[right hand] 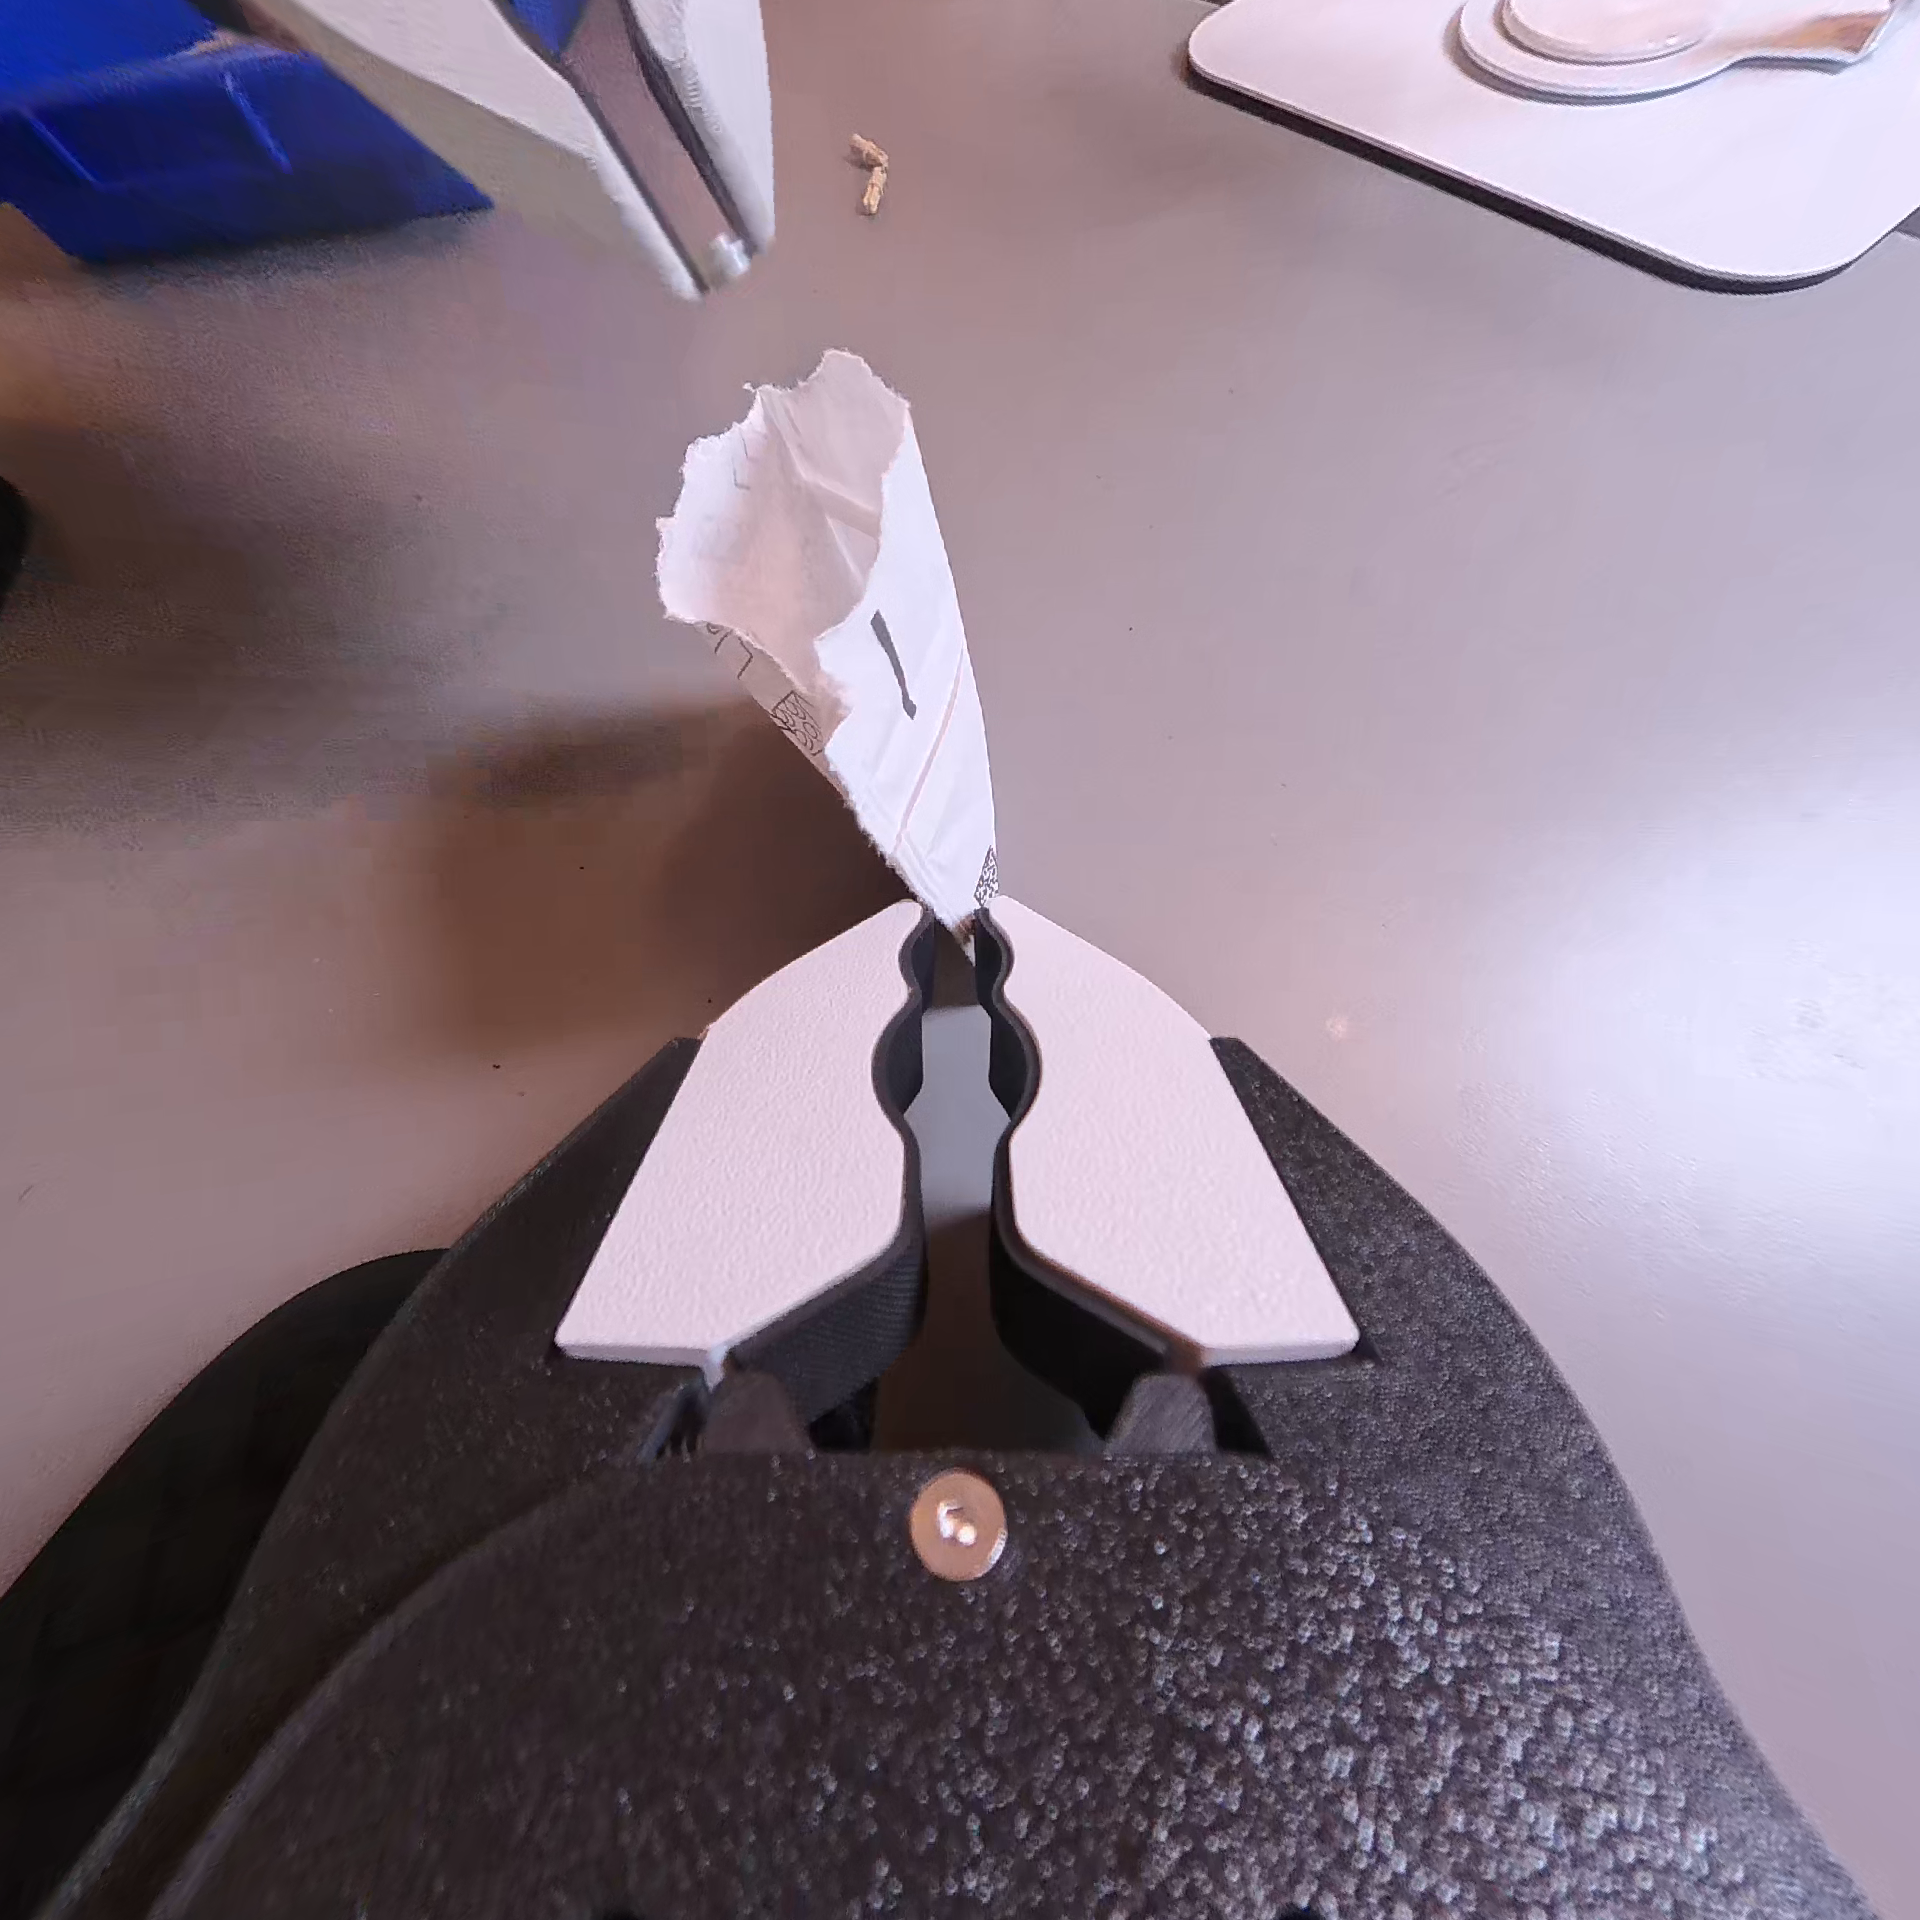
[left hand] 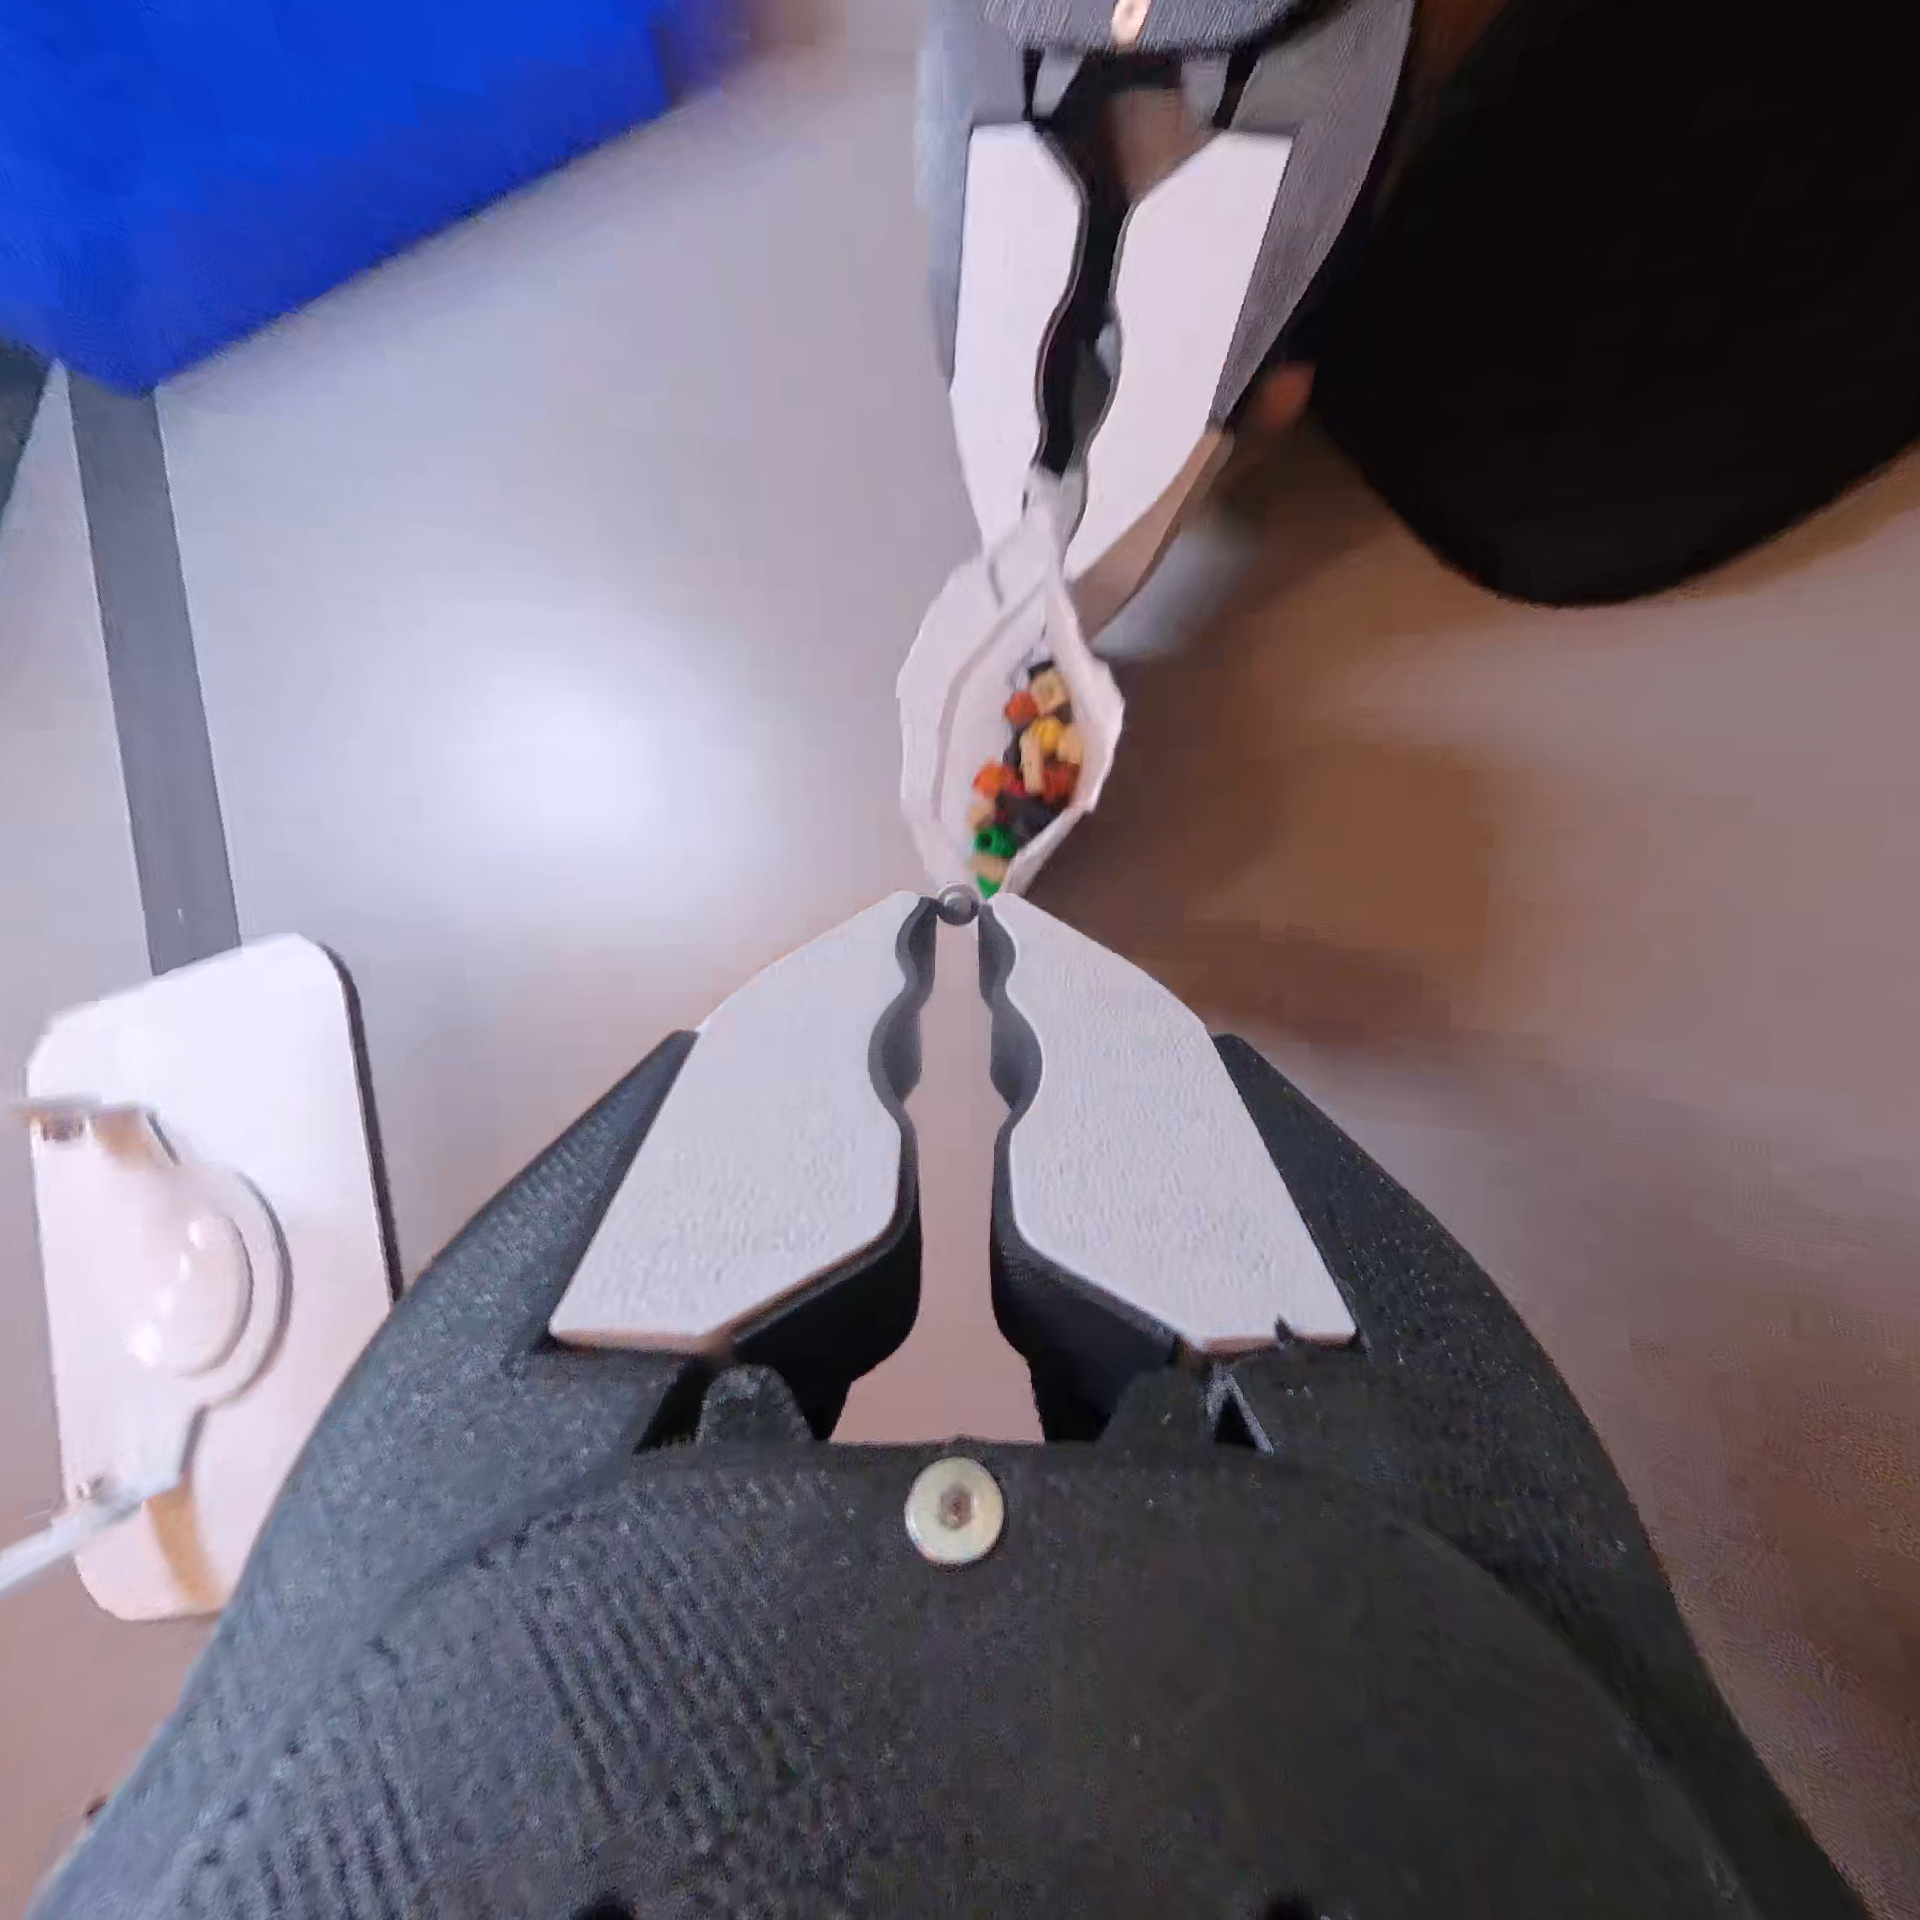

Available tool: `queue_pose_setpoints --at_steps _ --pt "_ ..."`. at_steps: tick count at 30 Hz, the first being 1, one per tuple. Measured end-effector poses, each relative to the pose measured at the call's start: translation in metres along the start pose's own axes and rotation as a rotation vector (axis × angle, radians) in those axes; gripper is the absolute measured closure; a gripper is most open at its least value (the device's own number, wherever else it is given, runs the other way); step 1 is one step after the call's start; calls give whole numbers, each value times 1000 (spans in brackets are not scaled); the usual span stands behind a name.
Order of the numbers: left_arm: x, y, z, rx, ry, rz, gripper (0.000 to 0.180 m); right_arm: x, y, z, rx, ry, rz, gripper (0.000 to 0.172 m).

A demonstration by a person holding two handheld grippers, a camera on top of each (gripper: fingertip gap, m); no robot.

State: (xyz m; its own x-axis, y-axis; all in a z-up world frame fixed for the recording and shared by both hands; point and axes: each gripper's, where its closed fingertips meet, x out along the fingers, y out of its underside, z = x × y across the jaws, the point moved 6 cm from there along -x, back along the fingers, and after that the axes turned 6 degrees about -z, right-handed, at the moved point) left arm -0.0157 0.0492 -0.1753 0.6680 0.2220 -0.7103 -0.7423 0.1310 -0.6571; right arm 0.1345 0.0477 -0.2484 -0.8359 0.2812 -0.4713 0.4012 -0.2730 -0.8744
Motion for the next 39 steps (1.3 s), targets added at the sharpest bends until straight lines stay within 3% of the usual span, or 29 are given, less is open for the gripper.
queue_pose_setpoints --at_steps 4,8,15,18,21,23,26,32,39 --pt "22 -19 -5 47 57 10 171 -1 0 1 -7 3 -4 165" --pt "27 -19 -8 51 85 20 163 -1 0 2 -17 -1 -2 165" --pt "-2 -6 15 9 -51 -1 160 -1 1 2 -17 0 4 165" --pt "-34 28 50 -136 -180 44 158 -1 1 1 -13 -1 4 165" --pt "-58 89 78 -341 -224 162 151 0 1 2 -25 1 9 165" --pt "-65 126 84 -458 -197 233 148 -1 1 2 -25 1 9 165" --pt "-67 166 81 -513 -133 345 148 -1 1 2 -17 -2 7 165" --pt "-66 203 77 -539 -55 506 153 -1 1 1 -5 -7 7 165" --pt "-59 206 76 -547 -32 492 175 -2 1 1 -2 -9 4 165"
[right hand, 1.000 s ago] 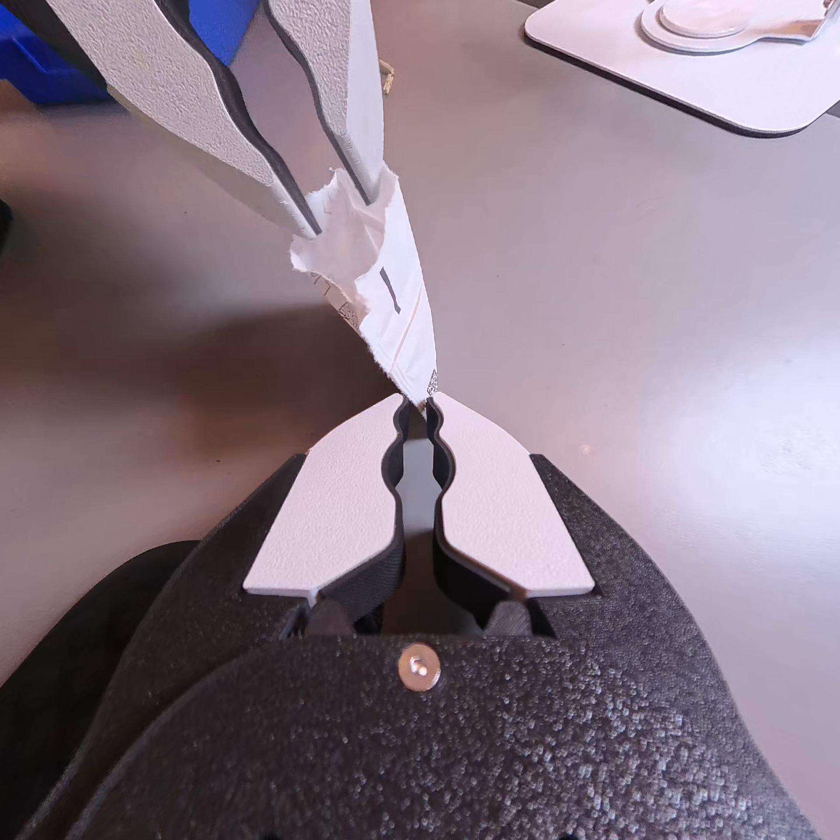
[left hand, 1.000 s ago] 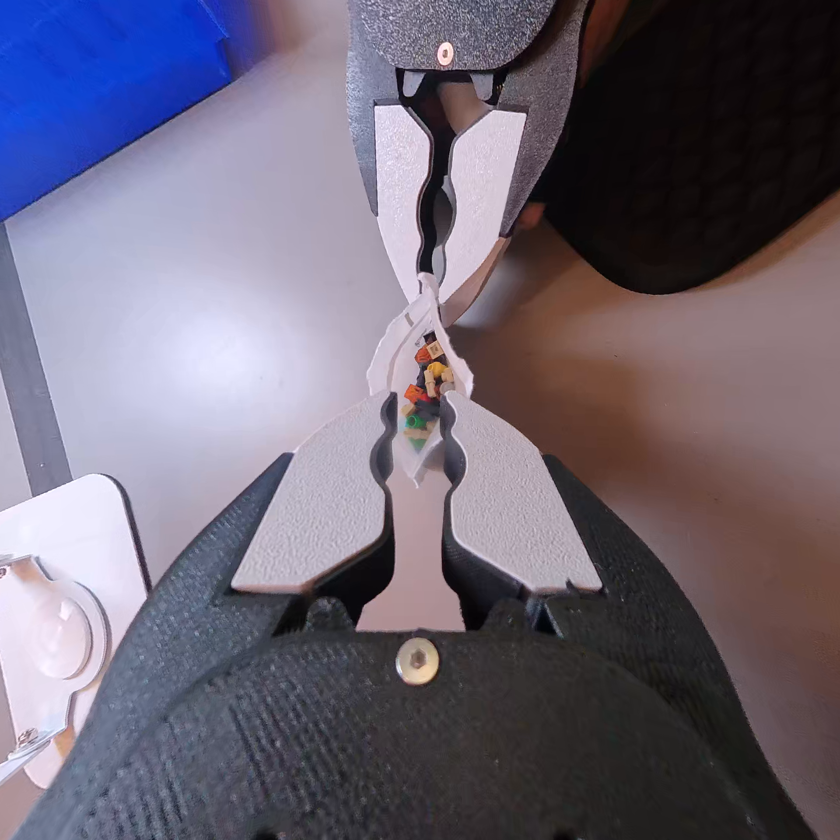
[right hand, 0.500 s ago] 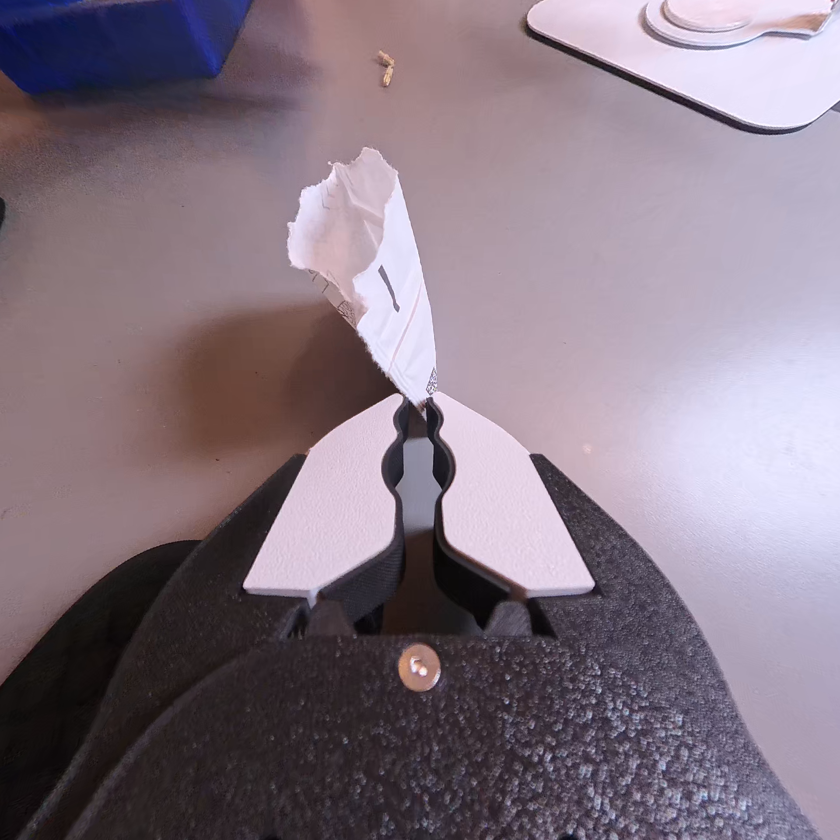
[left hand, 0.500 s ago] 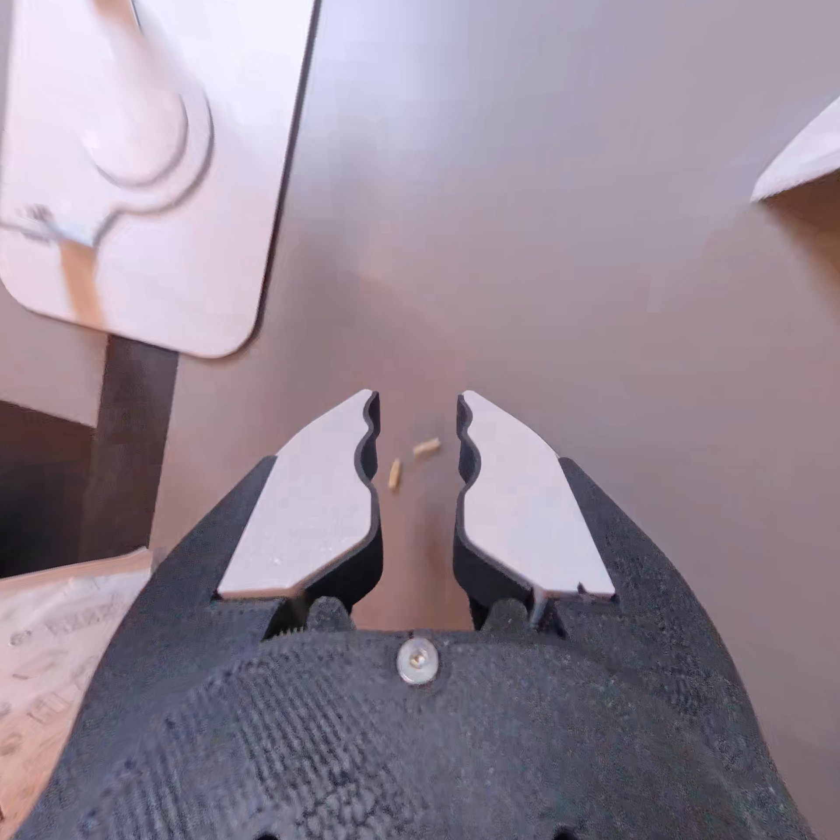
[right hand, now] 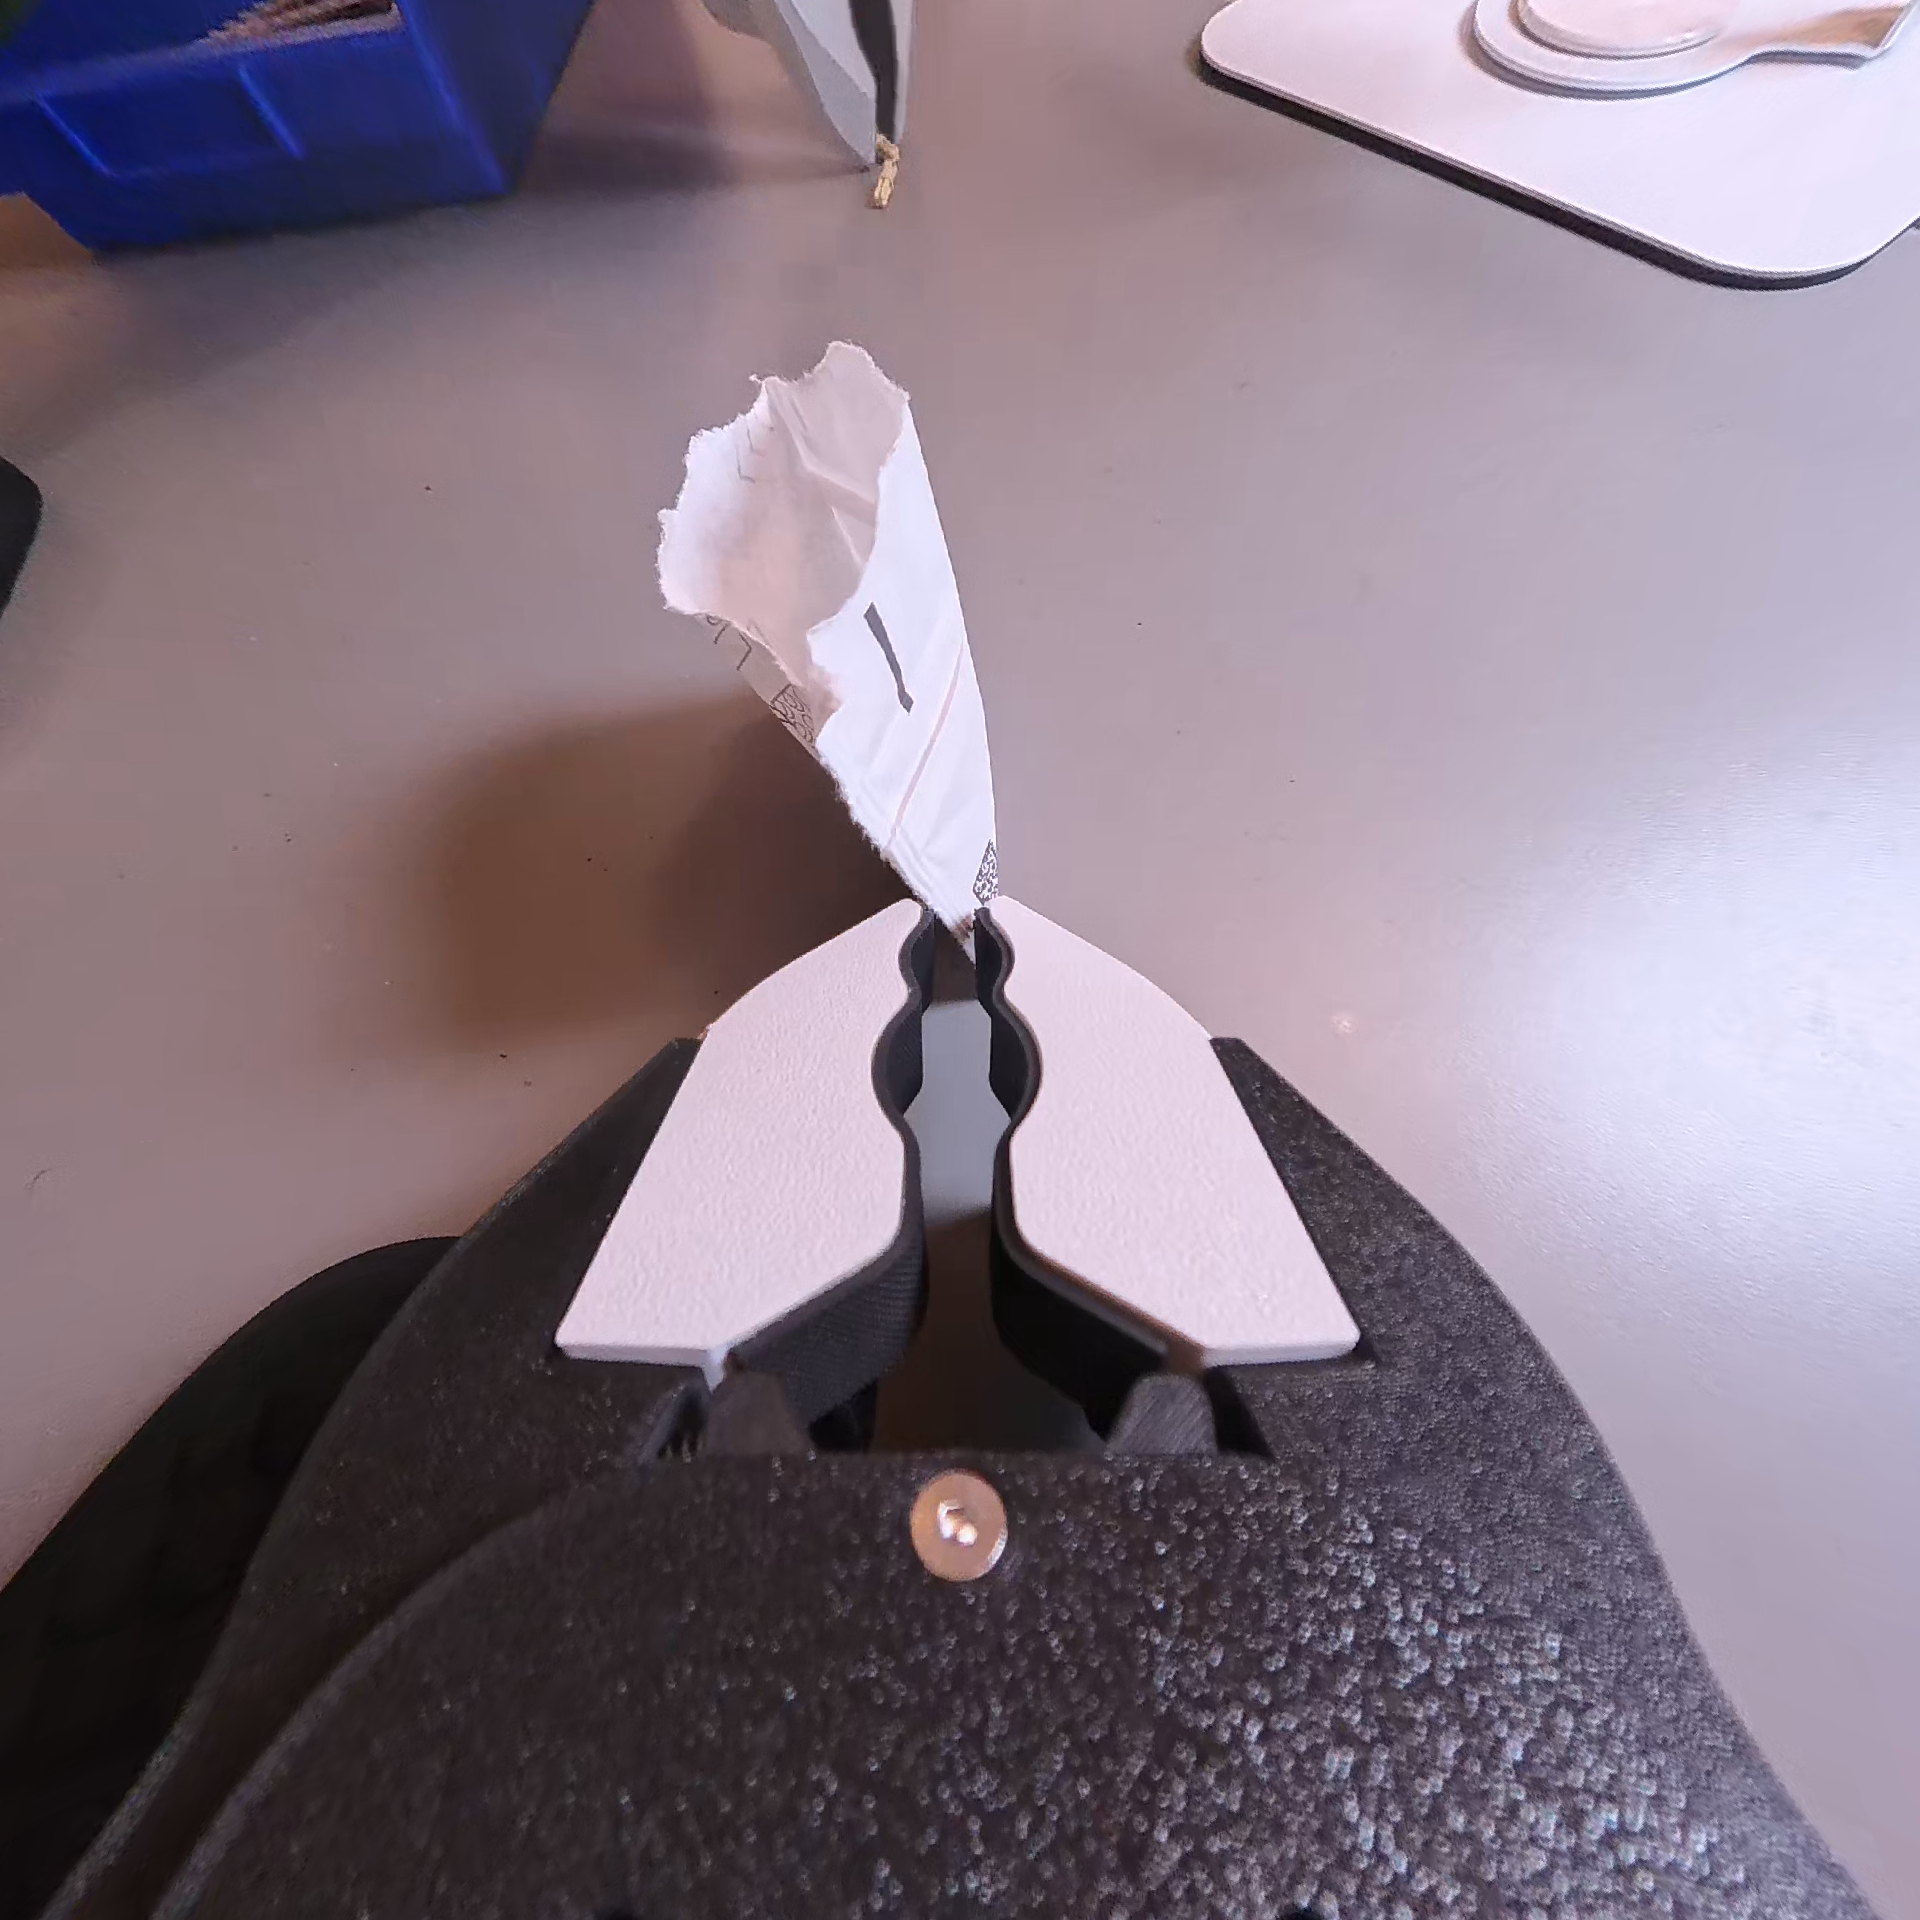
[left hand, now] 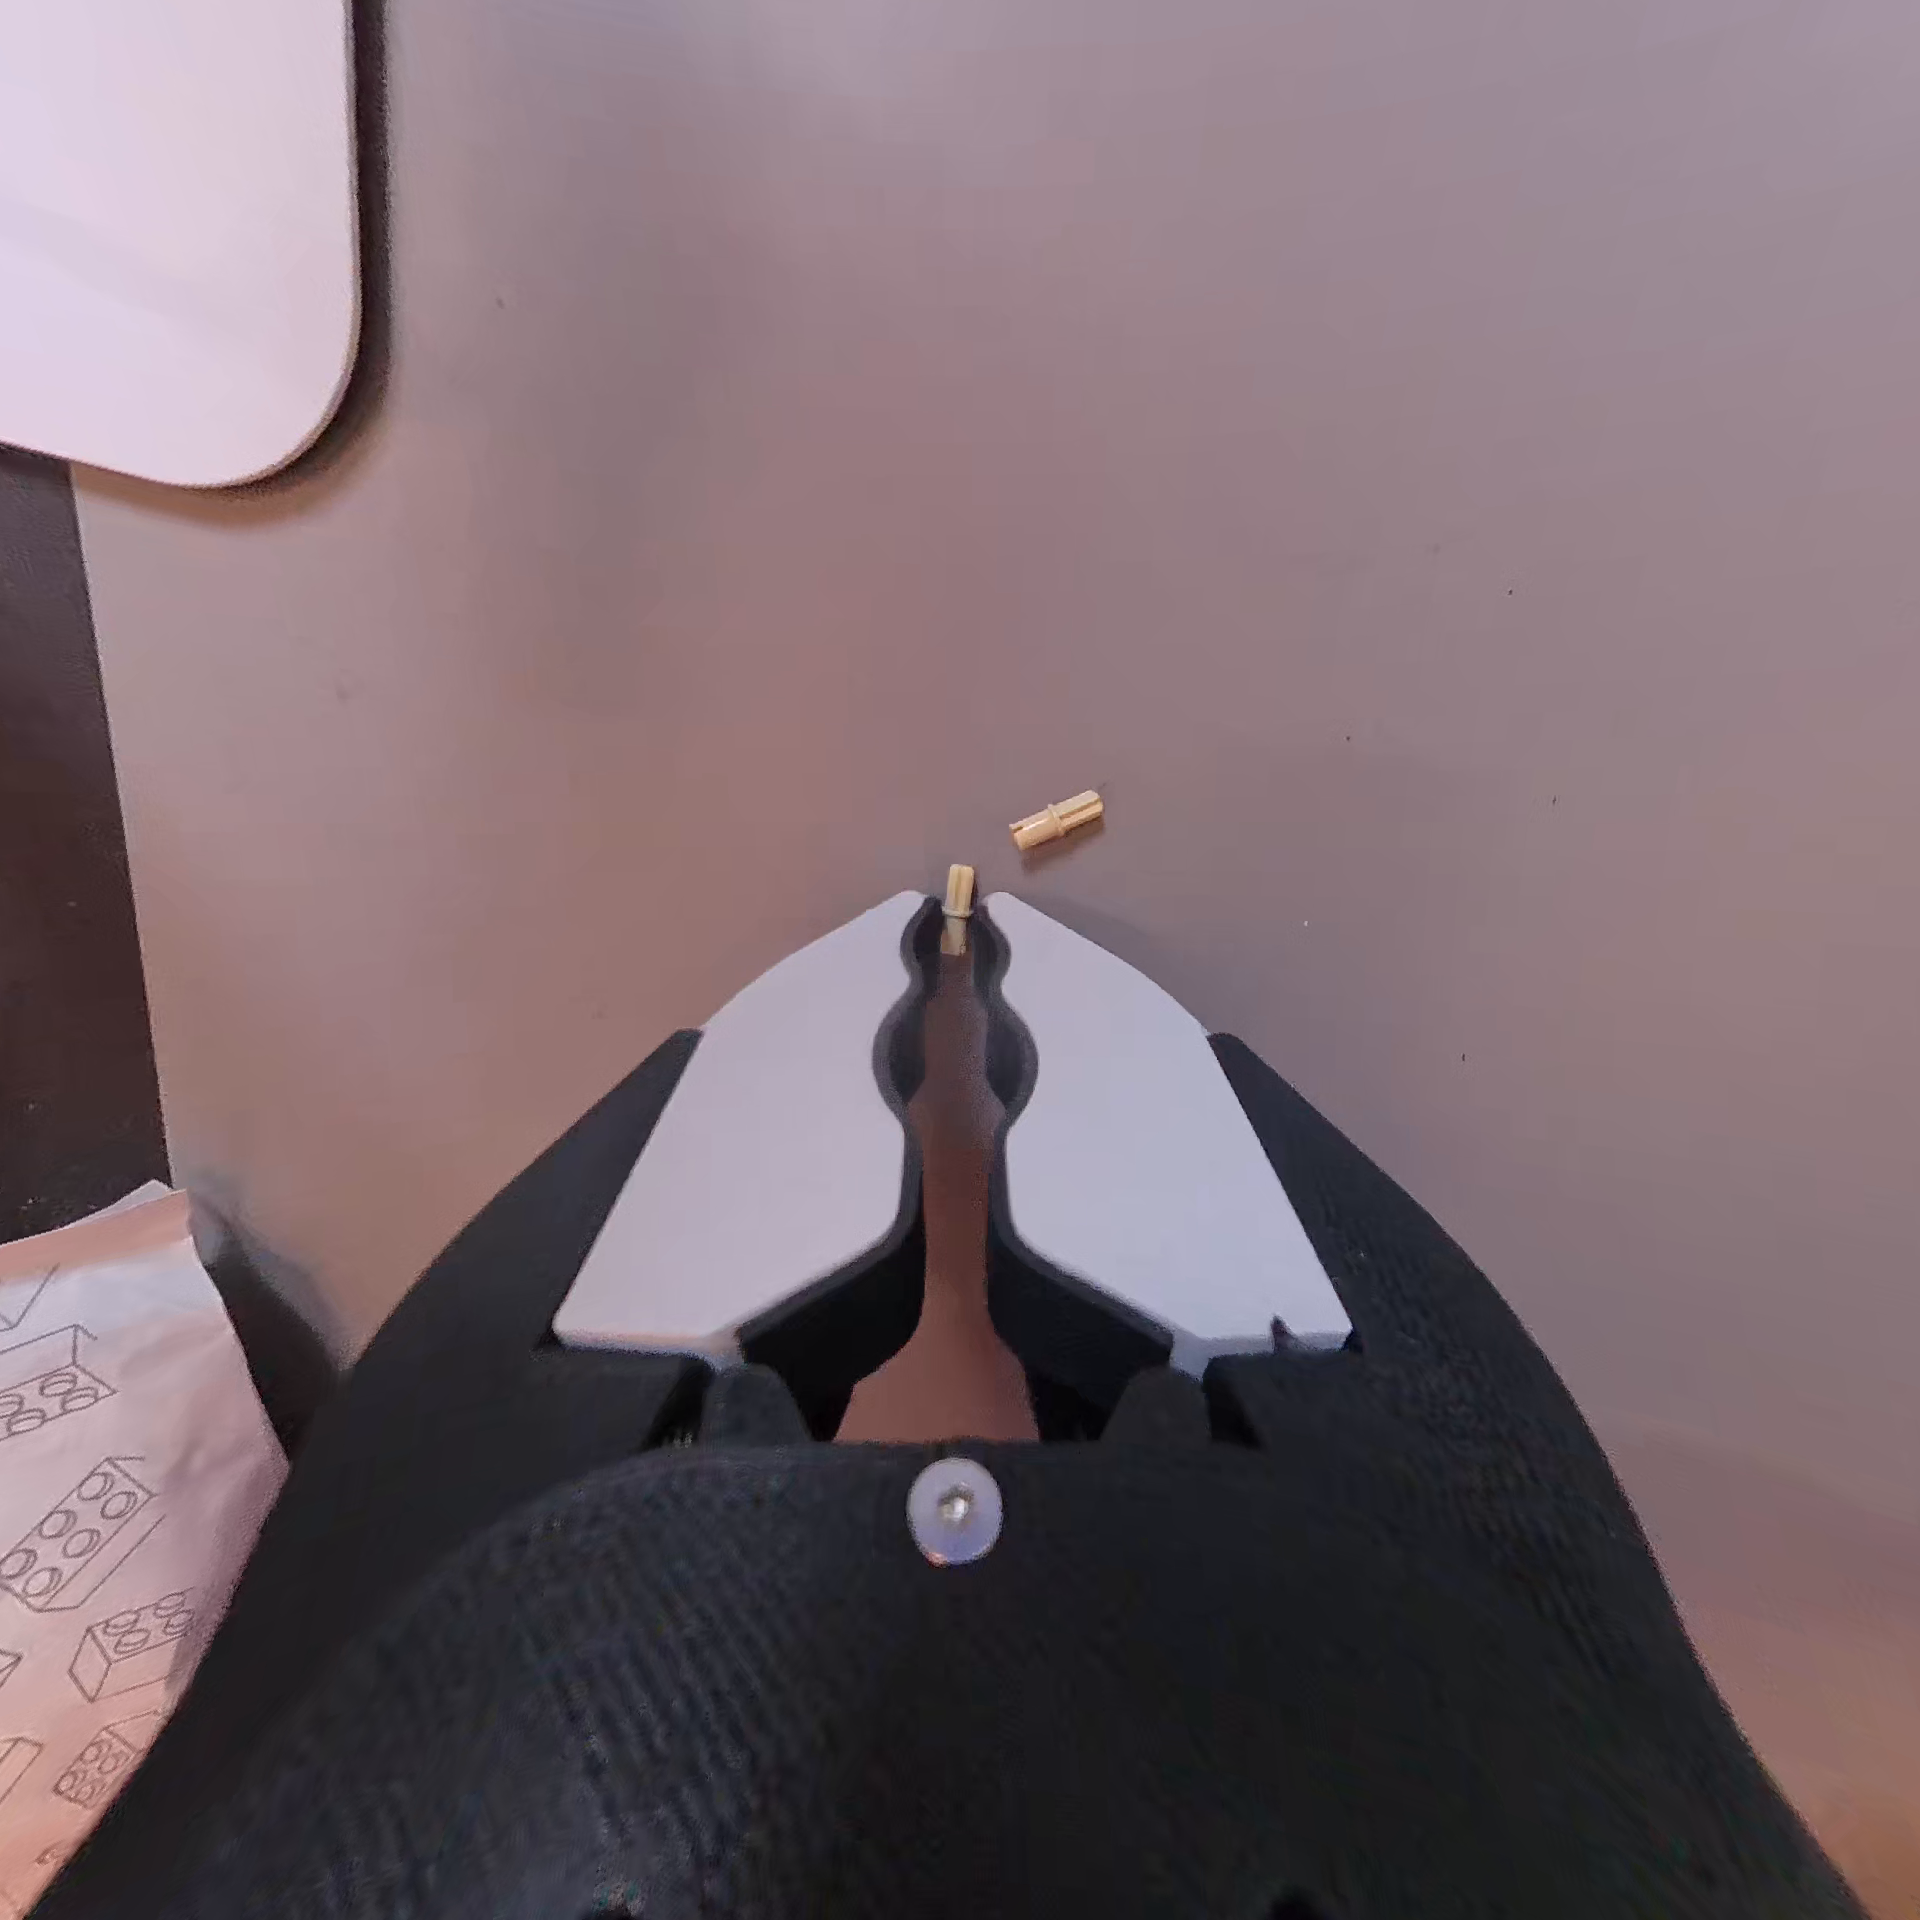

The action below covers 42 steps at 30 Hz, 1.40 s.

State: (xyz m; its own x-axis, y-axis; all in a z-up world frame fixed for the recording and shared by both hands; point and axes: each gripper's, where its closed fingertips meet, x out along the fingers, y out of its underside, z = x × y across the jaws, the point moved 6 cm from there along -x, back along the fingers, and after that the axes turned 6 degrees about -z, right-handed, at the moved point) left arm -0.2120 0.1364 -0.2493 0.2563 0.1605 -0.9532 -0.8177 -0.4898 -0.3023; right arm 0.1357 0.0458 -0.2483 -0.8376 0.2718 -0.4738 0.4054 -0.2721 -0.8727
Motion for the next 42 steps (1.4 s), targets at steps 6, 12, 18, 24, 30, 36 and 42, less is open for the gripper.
queue_pose_setpoints --at_steps 6,12,18,24,30,36,42 --pt "-23 -43 -41 138 55 -176 175 0 0 0 0 0 3 165" --pt "-51 -131 -147 473 166 -415 174 0 0 0 -3 5 3 165" --pt "-28 -158 -185 578 152 -412 162 0 0 1 -16 7 1 165" --pt "-38 -134 -149 476 49 -409 157 0 0 1 -20 6 3 165" --pt "-12 -48 -46 82 -117 -101 152 1 0 1 -17 6 7 165" --pt "7 -18 -34 -62 -31 -44 161 1 0 -1 7 -1 5 165" --pt "1 -42 -52 24 0 -134 175 1 0 -1 4 -1 5 165"
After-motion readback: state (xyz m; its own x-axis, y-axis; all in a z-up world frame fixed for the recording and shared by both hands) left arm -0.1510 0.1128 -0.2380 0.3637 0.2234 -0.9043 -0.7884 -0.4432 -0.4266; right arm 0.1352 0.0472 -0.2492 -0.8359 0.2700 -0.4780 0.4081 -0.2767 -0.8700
